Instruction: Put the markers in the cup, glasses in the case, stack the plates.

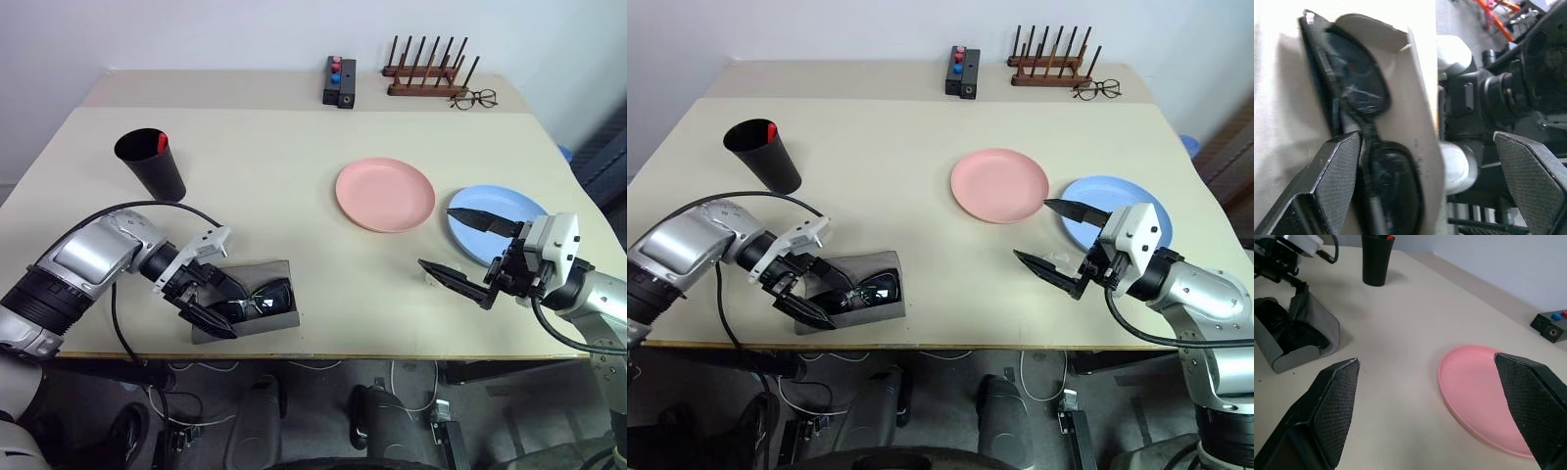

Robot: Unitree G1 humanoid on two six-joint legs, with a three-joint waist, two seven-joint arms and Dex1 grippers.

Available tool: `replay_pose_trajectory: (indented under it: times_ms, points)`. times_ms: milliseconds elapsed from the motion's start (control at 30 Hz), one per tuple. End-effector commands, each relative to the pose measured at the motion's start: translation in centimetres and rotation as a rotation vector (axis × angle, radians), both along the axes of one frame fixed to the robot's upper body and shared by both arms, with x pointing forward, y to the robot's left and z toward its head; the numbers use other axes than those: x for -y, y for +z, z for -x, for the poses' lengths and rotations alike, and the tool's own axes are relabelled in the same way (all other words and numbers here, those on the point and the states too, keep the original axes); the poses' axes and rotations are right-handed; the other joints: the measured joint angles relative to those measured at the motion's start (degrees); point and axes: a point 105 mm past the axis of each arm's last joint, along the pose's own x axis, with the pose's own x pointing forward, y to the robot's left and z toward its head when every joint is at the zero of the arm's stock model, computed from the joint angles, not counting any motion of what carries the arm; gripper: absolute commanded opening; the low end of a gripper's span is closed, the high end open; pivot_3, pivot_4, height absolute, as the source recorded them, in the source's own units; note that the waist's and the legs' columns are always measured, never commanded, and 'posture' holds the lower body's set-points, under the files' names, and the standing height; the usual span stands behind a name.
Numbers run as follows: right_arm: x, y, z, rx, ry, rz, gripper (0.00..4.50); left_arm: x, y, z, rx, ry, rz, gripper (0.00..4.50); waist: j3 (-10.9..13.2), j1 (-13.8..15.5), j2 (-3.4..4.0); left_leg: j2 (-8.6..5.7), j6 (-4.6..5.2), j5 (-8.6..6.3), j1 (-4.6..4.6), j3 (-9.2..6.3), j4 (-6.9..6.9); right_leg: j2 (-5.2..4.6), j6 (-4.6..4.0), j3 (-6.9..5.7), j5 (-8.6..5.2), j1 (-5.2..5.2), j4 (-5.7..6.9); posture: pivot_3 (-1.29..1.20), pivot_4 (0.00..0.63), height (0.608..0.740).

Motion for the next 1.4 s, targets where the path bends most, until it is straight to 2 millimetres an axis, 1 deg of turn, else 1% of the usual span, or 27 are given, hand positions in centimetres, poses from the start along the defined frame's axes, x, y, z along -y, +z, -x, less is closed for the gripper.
replay_pose_trajectory:
  times_ms: [33, 133, 267, 433, 633, 700, 733, 800, 900, 967, 1000, 1033, 1067, 1100, 1167, 1233, 1300, 1333, 1400]
  points:
    - [-0.3, 0.8, 0.2, 0.040, 0.012, -0.009, 4.50, 0.4, 1.1, -0.6, 0.053, -0.005, 0.045, 4.44, 0.0, 0.0, 0.00, 0.00, 0.00, 0.00, 0.00, 0.00, 0.00, 0.00, 0.00, 0.00, 0.00, 0.00, -0.01, 0.00, 0.150, 0.740]
    - [-0.4, 0.9, 0.2, 0.039, 0.012, -0.014, 4.50, 0.0, 1.4, -1.4, 0.102, 0.004, 0.030, 4.44, 0.0, -0.1, 0.00, 0.00, 0.03, 0.02, 0.00, 0.00, 0.00, 0.00, 0.00, 0.00, 0.00, 0.00, 0.00, 0.00, 0.150, 0.740]
    - [-0.4, 0.8, 0.2, 0.038, 0.012, -0.011, 4.50, -0.2, 3.0, -2.5, 0.153, 0.045, 0.054, 4.44, 0.0, -0.1, -0.01, 0.00, 0.07, 0.04, 0.00, 0.00, 0.00, 0.00, 0.00, 0.00, 0.00, -0.01, 0.01, 0.00, 0.150, 0.740]
    - [-0.5, 0.8, 0.0, 0.041, 0.016, -0.014, 4.50, -1.1, 4.1, -3.3, 0.188, 0.084, 0.050, 4.44, 0.0, -0.1, -0.01, 0.00, 0.07, 0.04, -0.01, 0.00, 0.00, 0.00, 0.00, 0.00, 0.00, -0.01, 0.00, 0.00, 0.150, 0.740]
    - [-0.5, 0.8, -0.1, 0.042, 0.019, -0.014, 4.50, -2.2, 4.9, -3.8, 0.208, 0.124, 0.034, 4.44, 0.0, -0.1, -0.01, 0.00, 0.07, 0.04, -0.02, 0.00, -0.01, 0.00, 0.00, 0.00, 0.00, -0.03, 0.01, 0.00, 0.150, 0.740]
    - [-0.5, 0.8, -0.1, 0.043, 0.019, -0.014, 4.50, -2.2, 5.3, -4.0, 0.202, 0.144, 0.057, 3.92, 0.0, 0.0, -0.01, 0.00, 0.07, 0.04, -0.02, 0.00, -0.01, 0.00, 0.00, 0.00, 0.00, -0.03, 0.01, 0.00, 0.150, 0.740]
    - [-0.5, 0.8, -0.1, 0.043, 0.019, -0.014, 4.50, -2.2, 5.8, -4.1, 0.191, 0.163, 0.076, 3.54, 0.0, 0.0, -0.01, 0.00, 0.07, 0.04, -0.02, 0.00, -0.01, 0.00, 0.00, 0.00, 0.00, -0.01, 0.00, 0.00, 0.150, 0.740]
    - [-0.5, 0.8, -0.1, 0.044, 0.020, -0.013, 4.50, -2.4, 6.5, -4.2, 0.180, 0.186, 0.097, 2.67, 0.0, 0.0, -0.02, 0.00, 0.07, 0.04, -0.02, 0.01, 0.00, 0.00, 0.00, 0.00, 0.00, -0.01, 0.00, 0.00, 0.150, 0.740]
    - [-0.4, 0.7, -0.1, 0.044, 0.018, -0.011, 4.50, -2.5, 7.6, -3.9, 0.154, 0.212, 0.141, 1.22, 0.0, -0.1, -0.02, 0.00, 0.07, 0.04, -0.05, 0.00, 0.00, 0.00, 0.00, 0.00, 0.00, -0.05, 0.01, 0.00, 0.150, 0.740]
    - [-0.4, 0.8, -0.1, 0.045, 0.018, -0.011, 4.50, -2.7, 7.9, -4.9, 0.207, 0.227, 0.151, 0.26, 0.0, -0.1, -0.01, 0.00, 0.07, 0.04, -0.04, 0.00, -0.01, 0.00, 0.00, 0.00, 0.00, -0.06, 0.01, 0.00, 0.150, 0.740]
    - [-0.4, 0.8, -0.1, 0.046, 0.018, -0.011, 4.50, -2.7, 8.0, -5.8, 0.255, 0.246, 0.154, 0.04, 0.0, 0.0, -0.01, 0.00, 0.07, 0.04, -0.03, 0.00, -0.01, 0.00, 0.00, 0.00, 0.00, -0.05, 0.01, 0.00, 0.150, 0.740]
    - [-0.5, 0.8, -0.1, 0.047, 0.018, -0.011, 4.50, -2.6, 8.2, -7.9, 0.382, 0.309, 0.164, 0.04, 0.0, 0.2, 0.00, 0.00, 0.07, 0.04, -0.01, 0.00, -0.01, 0.00, 0.00, 0.00, 0.00, -0.04, 0.02, 0.00, 0.150, 0.740]
    - [-0.4, 0.8, -0.1, 0.047, 0.019, -0.010, 4.50, -2.5, 8.2, -9.4, 0.453, 0.368, 0.167, 0.04, 0.0, 0.3, 0.00, 0.00, 0.07, 0.05, 0.00, 0.00, 0.01, 0.00, 0.00, -0.01, 0.00, -0.02, 0.02, 0.00, 0.150, 0.740]
    - [-0.4, 0.8, -0.2, 0.047, 0.018, -0.009, 4.50, -2.5, 7.8, -10.1, 0.499, 0.374, 0.141, 0.04, 0.0, 0.4, -0.01, -0.01, 0.07, 0.04, 0.00, -0.02, 0.07, 0.00, 0.01, -0.01, 0.00, -0.03, 0.01, 0.00, 0.150, 0.740]
    - [-0.4, 0.7, -0.2, 0.048, 0.016, -0.005, 4.50, -2.7, 6.5, -10.5, 0.532, 0.369, 0.080, 0.04, 0.0, 0.0, -0.03, -0.02, 0.08, 0.05, -0.10, 0.00, 0.14, 0.00, 0.01, -0.01, 0.01, 0.03, 0.00, 0.00, 0.150, 0.740]
    - [-0.4, 0.8, -0.2, 0.049, 0.015, -0.005, 4.50, -2.5, 5.0, -9.4, 0.460, 0.307, 0.055, 0.04, 0.0, -0.3, -0.05, -0.03, 0.09, 0.05, -0.24, 0.01, 0.13, 0.00, -0.11, 0.00, 0.10, -0.11, 0.01, 0.00, 0.150, 0.740]
    - [-0.3, 0.8, -0.3, 0.050, 0.014, -0.004, 4.50, -2.3, 4.2, -8.2, 0.385, 0.253, 0.045, 0.04, 0.0, -0.4, -0.05, -0.02, 0.07, 0.03, -0.22, 0.03, 0.04, 0.01, -0.19, 0.00, 0.14, -0.18, 0.06, 0.00, 0.150, 0.740]
    - [-0.3, 0.9, -0.3, 0.051, 0.014, -0.004, 4.50, -2.3, 3.9, -7.6, 0.366, 0.224, 0.033, 0.04, 0.0, -0.3, -0.04, -0.01, 0.07, 0.04, -0.19, 0.03, -0.01, 0.02, -0.18, 0.00, 0.13, -0.20, 0.11, 0.00, 0.150, 0.740]
    - [-0.2, 0.9, -0.3, 0.050, 0.012, -0.004, 4.50, -2.2, 3.3, -7.1, 0.360, 0.203, 0.021, 0.04, 0.0, -0.2, -0.04, 0.02, 0.07, 0.04, -0.18, 0.01, -0.03, 0.06, -0.19, 0.00, 0.13, -0.22, 0.14, 0.00, 0.150, 0.740]
